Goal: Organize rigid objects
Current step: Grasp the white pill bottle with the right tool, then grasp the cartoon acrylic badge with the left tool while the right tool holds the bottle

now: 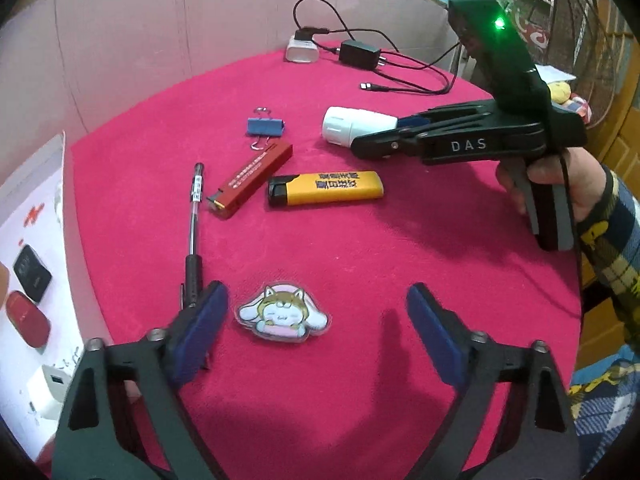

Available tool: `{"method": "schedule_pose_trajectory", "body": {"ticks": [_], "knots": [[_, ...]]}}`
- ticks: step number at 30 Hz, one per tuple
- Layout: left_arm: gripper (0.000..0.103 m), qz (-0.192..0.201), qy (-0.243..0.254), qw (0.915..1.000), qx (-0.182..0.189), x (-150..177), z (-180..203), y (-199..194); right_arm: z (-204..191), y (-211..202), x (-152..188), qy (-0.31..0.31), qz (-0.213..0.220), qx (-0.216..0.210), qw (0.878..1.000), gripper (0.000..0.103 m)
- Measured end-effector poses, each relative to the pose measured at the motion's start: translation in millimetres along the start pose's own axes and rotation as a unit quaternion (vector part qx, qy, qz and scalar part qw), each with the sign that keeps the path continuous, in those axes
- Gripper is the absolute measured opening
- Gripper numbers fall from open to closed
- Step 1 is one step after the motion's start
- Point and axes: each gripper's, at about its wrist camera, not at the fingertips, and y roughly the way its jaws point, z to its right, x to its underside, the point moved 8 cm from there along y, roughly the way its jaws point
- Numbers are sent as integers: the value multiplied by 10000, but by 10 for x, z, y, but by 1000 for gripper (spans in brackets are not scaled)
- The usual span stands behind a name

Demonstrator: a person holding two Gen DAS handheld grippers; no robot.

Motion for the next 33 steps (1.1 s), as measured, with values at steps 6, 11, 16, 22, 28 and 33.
{"method": "schedule_pose_trajectory", "body": {"ticks": [6,11,16,22,28,33], "knots": [[65,-66,119,9998,-115,52,-17,23,-26,18,3,-36,-6,59,10000,39],[65,-78,166,9994,-291,90,-22,13,-10,3,18,-9,-2,62,10000,39],[54,-44,177,9992,-365,102,-30,5,-4,2,17,-3,4,68,10000,39],[45,20,82,9997,-248,102,10,-78,38,-80,-7,103,190,268,9994,36],[45,434,88,9988,-189,-25,124,-325,65,-416,-28,556,679,201,9959,36],[45,813,28,9965,-212,-172,173,-559,-117,-735,-204,448,1055,137,9933,36]]}}
